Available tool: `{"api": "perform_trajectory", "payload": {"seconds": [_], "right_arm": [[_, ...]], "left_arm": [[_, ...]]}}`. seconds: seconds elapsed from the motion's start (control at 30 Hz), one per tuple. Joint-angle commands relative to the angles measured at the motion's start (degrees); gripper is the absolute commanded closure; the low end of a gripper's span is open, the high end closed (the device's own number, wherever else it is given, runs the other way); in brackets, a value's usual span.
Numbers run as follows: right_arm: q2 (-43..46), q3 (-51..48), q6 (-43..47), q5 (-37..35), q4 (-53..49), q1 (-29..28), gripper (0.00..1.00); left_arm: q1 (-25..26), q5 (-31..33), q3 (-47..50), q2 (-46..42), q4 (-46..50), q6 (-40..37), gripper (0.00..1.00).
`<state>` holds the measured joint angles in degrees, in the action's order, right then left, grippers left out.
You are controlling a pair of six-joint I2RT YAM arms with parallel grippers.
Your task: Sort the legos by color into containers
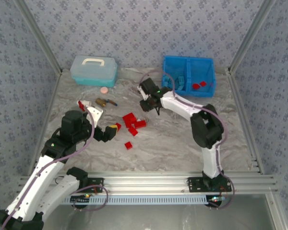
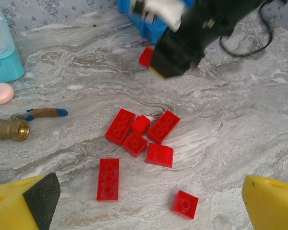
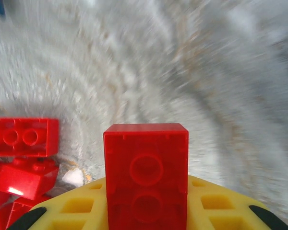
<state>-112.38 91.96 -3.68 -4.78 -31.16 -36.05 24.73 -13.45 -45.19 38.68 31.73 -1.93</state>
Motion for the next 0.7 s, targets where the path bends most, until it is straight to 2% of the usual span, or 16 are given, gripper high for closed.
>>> {"api": "perform_trajectory", "payload": {"seconds": [0.0, 0.2, 0.37, 0.53, 0.67], "right_arm": [[7.2, -2.5, -2.8, -4.6, 3.7, 4.5, 0.67], [11.2, -3.7, -7.3, -6.9, 7.6, 17.6, 0.66], [5.2, 3.6, -9.0, -6.4, 5.7, 27.5, 0.64], [-5.2, 15.1, -10.6, -5.3, 0.5, 32.5, 0.63], [-13.1, 23.7, -9.8, -5.8, -2.7, 33.6, 0.61]], "left_arm": [[-0.5, 0.1, -0.9, -0.5, 0.0, -0.1, 0.01], [-0.5, -0.1, -0.9, -0.4, -0.2, -0.3, 0.01], [-0.5, 0.1, -0.9, -0.4, -0.2, -0.2, 0.01], [-0.5, 0.3, -0.9, -0.3, -0.2, -0.2, 0.01], [-0.5, 0.4, -0.8, -0.1, -0.4, -0.3, 0.01]]}}
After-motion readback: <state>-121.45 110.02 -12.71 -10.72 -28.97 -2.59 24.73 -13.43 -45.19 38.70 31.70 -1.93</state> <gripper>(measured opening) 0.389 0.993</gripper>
